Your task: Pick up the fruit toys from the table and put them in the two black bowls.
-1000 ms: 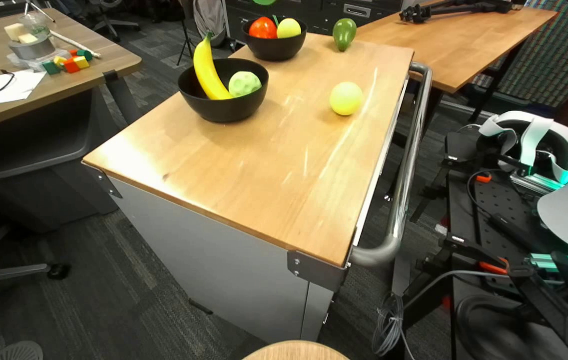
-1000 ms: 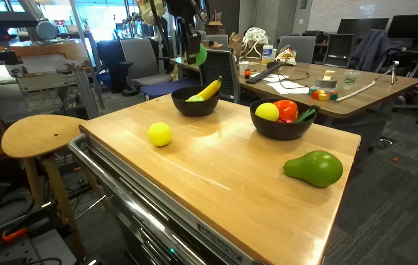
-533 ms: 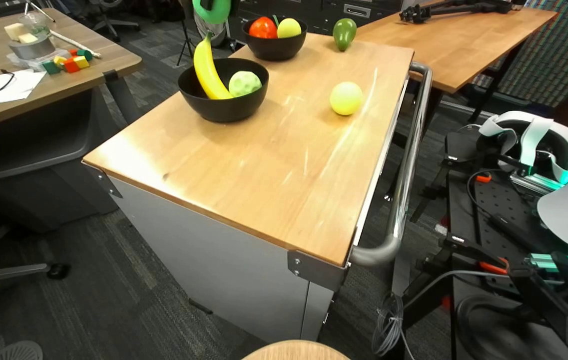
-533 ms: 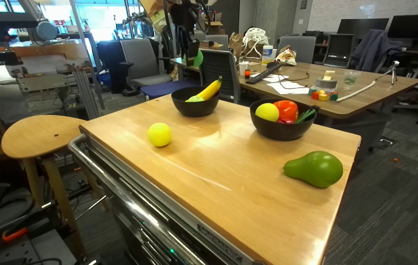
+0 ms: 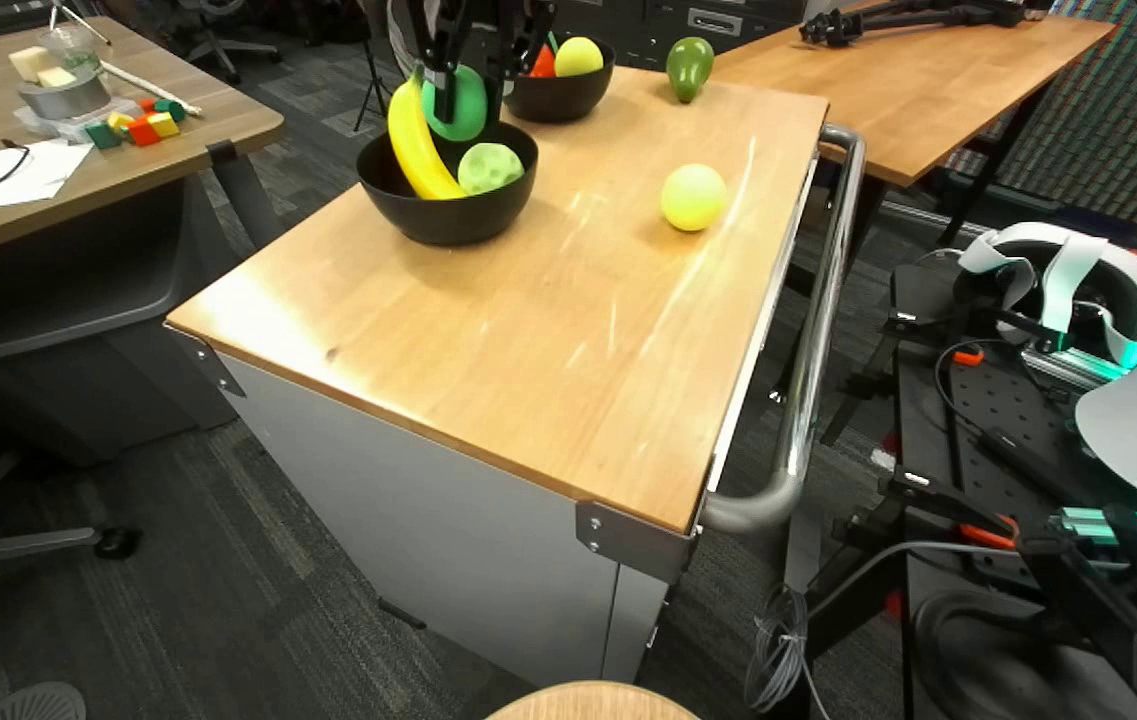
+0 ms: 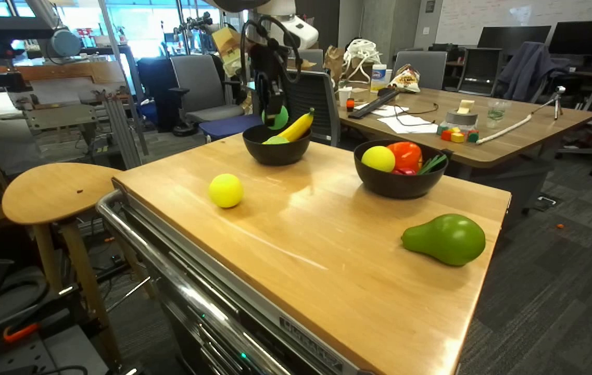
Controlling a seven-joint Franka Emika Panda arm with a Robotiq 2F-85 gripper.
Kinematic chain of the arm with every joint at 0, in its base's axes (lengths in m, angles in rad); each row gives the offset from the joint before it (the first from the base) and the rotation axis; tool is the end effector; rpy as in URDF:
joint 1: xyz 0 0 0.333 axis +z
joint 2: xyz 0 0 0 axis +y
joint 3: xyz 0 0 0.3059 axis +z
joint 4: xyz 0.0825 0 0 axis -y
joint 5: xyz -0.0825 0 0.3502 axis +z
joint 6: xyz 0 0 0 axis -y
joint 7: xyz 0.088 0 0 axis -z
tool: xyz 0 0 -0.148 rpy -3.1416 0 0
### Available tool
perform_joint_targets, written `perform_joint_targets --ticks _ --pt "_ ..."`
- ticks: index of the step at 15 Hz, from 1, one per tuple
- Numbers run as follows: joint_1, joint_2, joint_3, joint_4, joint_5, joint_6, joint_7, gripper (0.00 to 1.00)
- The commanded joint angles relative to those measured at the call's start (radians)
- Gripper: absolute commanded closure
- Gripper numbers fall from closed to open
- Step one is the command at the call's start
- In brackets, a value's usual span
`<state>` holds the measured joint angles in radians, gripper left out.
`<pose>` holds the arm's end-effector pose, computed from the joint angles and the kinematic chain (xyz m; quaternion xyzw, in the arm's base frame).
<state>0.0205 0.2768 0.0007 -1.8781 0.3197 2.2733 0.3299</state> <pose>0.6065 0.0305 0.3462 -0.9591 0.2459 -0.0352 0.1357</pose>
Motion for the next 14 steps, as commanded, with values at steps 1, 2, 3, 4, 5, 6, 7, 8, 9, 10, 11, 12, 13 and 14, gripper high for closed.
perform_joint_targets --ticks 1,2,3,4,5,6,7,8,9,10,11,12,13,14 --pt "0.011 0.015 -0.007 -0.005 -0.041 -0.031 0.044 0.31" --pt "0.010 0.018 -0.007 -0.015 -0.043 -0.019 0.037 0.31" --pt "0.007 0.012 -0.004 -0.029 -0.037 -0.004 0.021 0.24" --pt "0.004 0.005 -0.002 -0.042 -0.033 0.005 0.010 0.17" --pt "0.001 -0.011 0.000 -0.063 -0.025 0.010 -0.006 0.08" --pt "0.002 -0.030 -0.002 -0.082 -0.039 -0.007 -0.009 0.01" --pt "0.001 -0.060 -0.002 -0.115 -0.044 -0.002 -0.026 0.00" --pt "-0.001 -0.090 -0.003 -0.142 -0.055 -0.025 -0.039 0.00" --pt "-0.001 -0.124 -0.006 -0.173 -0.071 -0.048 -0.048 0.00" --pt "-0.005 -0.161 -0.008 -0.206 -0.084 -0.067 -0.066 0.00" --pt "-0.009 -0.204 -0.007 -0.244 -0.091 -0.072 -0.096 0.00" --pt "-0.013 -0.246 -0.007 -0.279 -0.098 -0.076 -0.119 0.00" --pt "-0.014 -0.292 -0.009 -0.315 -0.123 -0.083 -0.132 0.00" --pt "-0.016 -0.329 -0.011 -0.342 -0.145 -0.098 -0.142 0.00"
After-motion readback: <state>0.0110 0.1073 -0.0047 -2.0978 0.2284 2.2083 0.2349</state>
